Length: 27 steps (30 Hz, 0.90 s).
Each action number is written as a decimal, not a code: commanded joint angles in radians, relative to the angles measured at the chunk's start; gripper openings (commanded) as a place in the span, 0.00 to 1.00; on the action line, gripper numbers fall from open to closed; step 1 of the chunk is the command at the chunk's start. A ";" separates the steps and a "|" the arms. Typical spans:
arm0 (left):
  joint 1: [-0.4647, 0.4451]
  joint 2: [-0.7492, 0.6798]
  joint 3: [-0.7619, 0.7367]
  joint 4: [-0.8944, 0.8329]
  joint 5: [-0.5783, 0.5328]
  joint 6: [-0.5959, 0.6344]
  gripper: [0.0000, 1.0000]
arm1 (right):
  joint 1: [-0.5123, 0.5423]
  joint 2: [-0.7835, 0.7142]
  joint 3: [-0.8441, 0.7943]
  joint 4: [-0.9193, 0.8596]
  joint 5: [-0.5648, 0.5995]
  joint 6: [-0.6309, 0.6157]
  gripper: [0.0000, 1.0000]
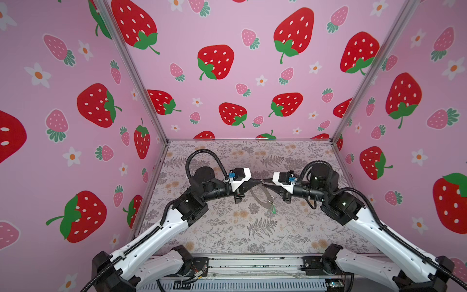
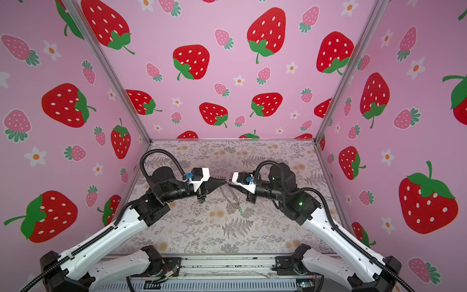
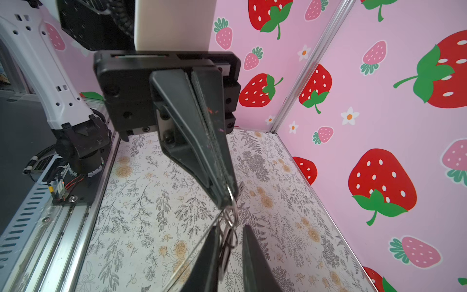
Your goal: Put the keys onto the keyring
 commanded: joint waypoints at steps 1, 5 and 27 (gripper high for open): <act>0.005 0.004 0.043 0.010 0.036 0.013 0.00 | -0.002 -0.009 0.031 -0.009 -0.040 0.006 0.20; 0.005 0.006 0.049 0.004 0.043 0.018 0.00 | -0.002 -0.010 0.023 -0.003 -0.060 0.004 0.20; 0.005 0.010 0.052 0.031 0.051 0.021 0.00 | -0.004 0.023 0.030 -0.019 -0.096 0.003 0.09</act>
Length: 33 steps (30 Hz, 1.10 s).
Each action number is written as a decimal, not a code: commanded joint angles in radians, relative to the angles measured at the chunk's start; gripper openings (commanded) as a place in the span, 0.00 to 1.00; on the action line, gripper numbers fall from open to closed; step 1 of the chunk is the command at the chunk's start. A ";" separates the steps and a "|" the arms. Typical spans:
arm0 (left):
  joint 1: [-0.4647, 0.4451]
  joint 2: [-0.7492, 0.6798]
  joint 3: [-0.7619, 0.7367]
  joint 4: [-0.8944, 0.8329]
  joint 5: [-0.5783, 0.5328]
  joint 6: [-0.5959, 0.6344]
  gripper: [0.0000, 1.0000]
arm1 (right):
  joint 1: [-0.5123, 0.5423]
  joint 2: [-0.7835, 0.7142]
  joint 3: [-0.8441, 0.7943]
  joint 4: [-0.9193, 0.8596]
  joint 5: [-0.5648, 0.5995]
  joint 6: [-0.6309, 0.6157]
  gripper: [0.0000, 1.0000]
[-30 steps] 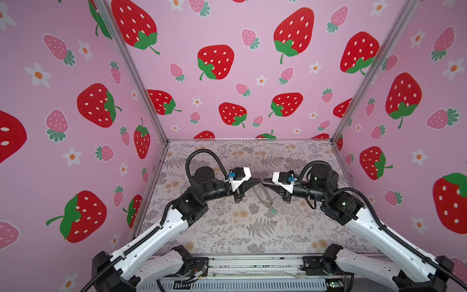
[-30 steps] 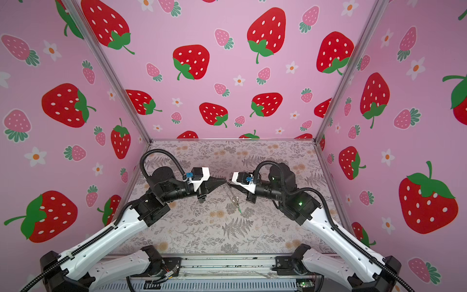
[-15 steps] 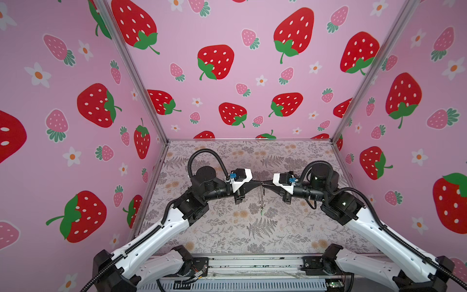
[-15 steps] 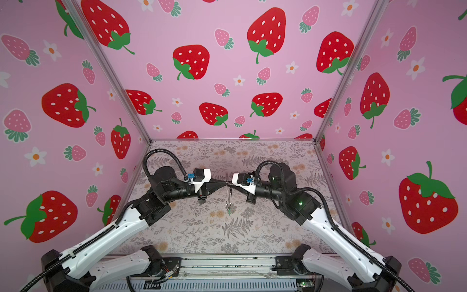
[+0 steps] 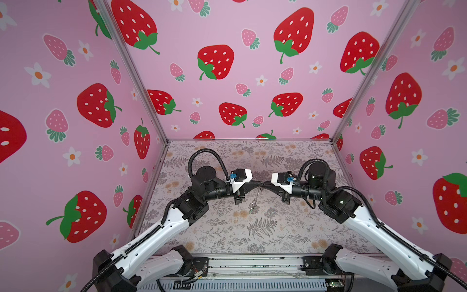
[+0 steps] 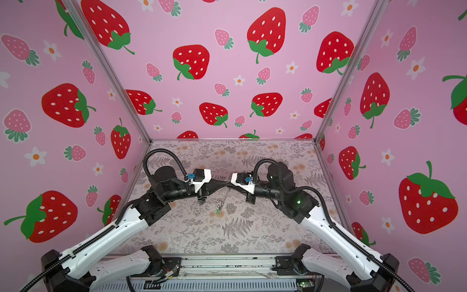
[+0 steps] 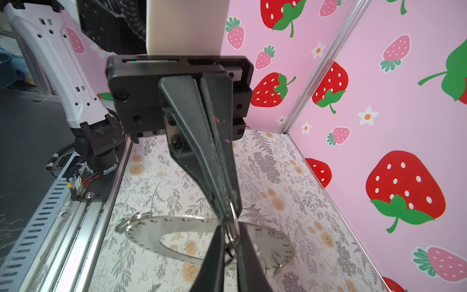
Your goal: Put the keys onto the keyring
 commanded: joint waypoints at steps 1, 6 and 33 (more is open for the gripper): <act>0.003 -0.003 0.047 0.059 0.019 0.005 0.00 | 0.000 -0.002 0.029 -0.010 -0.037 -0.006 0.08; 0.003 -0.011 0.048 0.037 -0.003 0.018 0.00 | 0.000 -0.002 0.024 -0.025 -0.037 -0.009 0.02; -0.177 0.076 0.374 -0.645 -0.478 0.579 0.33 | 0.002 0.206 0.316 -0.496 0.073 -0.006 0.00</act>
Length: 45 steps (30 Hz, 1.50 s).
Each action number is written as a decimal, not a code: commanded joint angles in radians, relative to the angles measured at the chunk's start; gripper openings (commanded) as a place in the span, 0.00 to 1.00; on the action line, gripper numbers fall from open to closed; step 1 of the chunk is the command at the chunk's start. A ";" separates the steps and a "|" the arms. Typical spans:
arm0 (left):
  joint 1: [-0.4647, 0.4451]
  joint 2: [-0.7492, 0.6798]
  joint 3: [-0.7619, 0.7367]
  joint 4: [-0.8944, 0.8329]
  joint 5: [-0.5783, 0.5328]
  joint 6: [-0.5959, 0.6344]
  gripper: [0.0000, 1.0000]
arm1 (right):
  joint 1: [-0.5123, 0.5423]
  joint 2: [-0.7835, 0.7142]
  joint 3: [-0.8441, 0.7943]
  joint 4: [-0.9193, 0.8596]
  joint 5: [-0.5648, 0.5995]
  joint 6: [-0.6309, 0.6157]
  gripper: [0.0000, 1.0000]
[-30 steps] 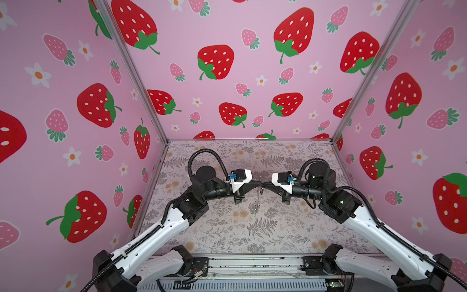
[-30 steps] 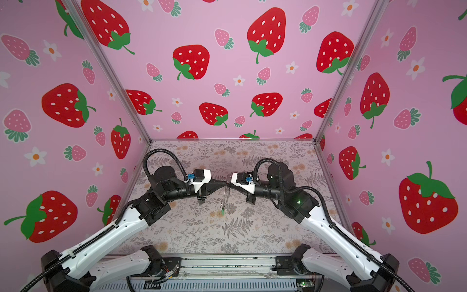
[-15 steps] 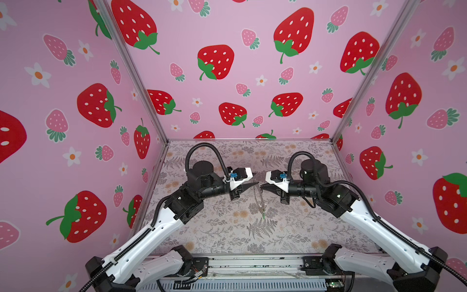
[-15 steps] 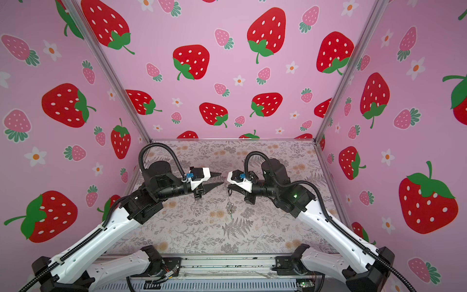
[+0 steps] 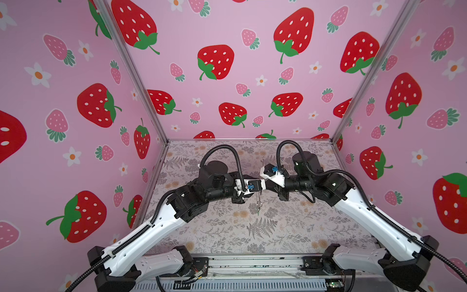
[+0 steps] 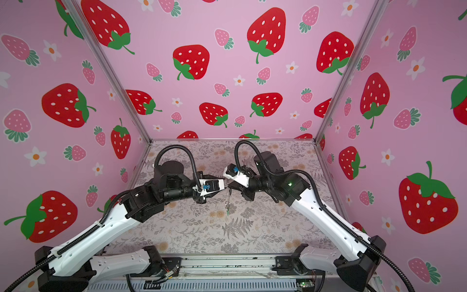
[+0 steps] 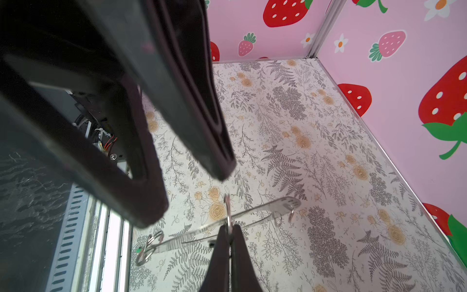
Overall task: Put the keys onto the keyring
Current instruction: 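Rotate both grippers together, turning the held plate ring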
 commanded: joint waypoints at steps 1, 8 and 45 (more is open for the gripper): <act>-0.024 0.021 0.066 -0.060 -0.077 0.071 0.33 | 0.003 0.002 0.038 -0.040 -0.015 0.001 0.00; -0.035 0.045 0.073 -0.062 -0.092 0.085 0.32 | 0.004 0.003 0.040 -0.049 -0.016 -0.007 0.00; -0.015 0.133 0.109 -0.126 -0.037 0.060 0.12 | 0.023 -0.061 -0.012 0.046 0.043 -0.062 0.00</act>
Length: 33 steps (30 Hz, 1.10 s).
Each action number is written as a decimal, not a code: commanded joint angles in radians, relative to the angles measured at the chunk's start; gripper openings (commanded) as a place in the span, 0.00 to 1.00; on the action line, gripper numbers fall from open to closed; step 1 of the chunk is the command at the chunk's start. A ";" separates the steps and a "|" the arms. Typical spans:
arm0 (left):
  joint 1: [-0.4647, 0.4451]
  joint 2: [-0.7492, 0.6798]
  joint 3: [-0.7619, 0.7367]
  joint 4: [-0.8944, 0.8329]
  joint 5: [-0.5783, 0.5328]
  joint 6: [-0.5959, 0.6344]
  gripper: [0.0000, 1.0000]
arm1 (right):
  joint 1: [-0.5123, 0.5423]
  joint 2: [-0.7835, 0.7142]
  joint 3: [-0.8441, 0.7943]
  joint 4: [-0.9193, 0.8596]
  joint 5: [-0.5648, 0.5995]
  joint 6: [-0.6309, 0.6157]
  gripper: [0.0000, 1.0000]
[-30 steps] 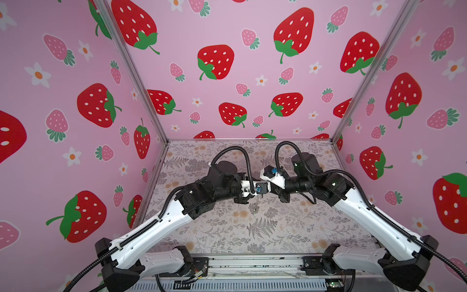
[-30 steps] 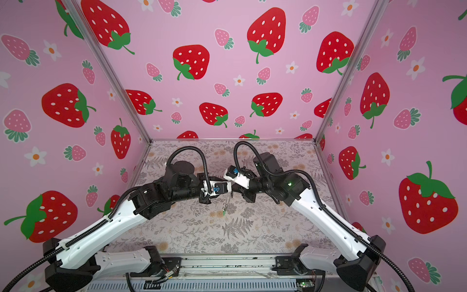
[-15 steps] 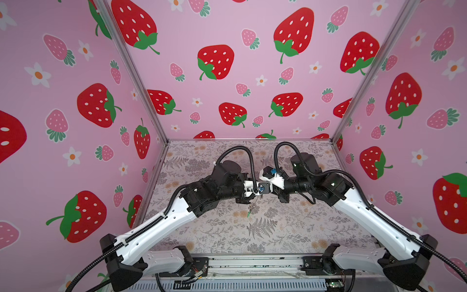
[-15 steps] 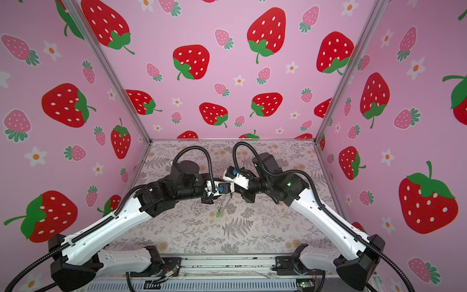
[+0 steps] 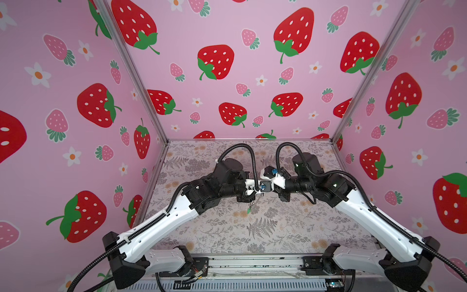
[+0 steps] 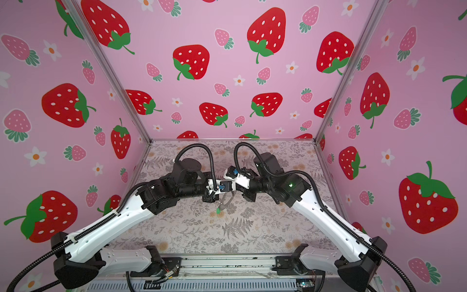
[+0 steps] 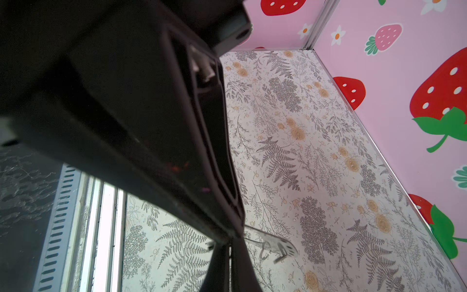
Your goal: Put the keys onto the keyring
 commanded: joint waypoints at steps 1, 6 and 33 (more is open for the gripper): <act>0.012 0.003 0.030 -0.036 0.027 -0.001 0.15 | 0.010 -0.045 -0.009 0.067 -0.009 -0.025 0.00; 0.030 -0.001 0.028 -0.037 0.047 -0.014 0.16 | 0.013 -0.052 -0.015 0.076 -0.011 -0.034 0.00; 0.085 -0.024 0.000 0.059 0.159 -0.143 0.00 | 0.030 -0.124 -0.109 0.183 0.131 0.001 0.29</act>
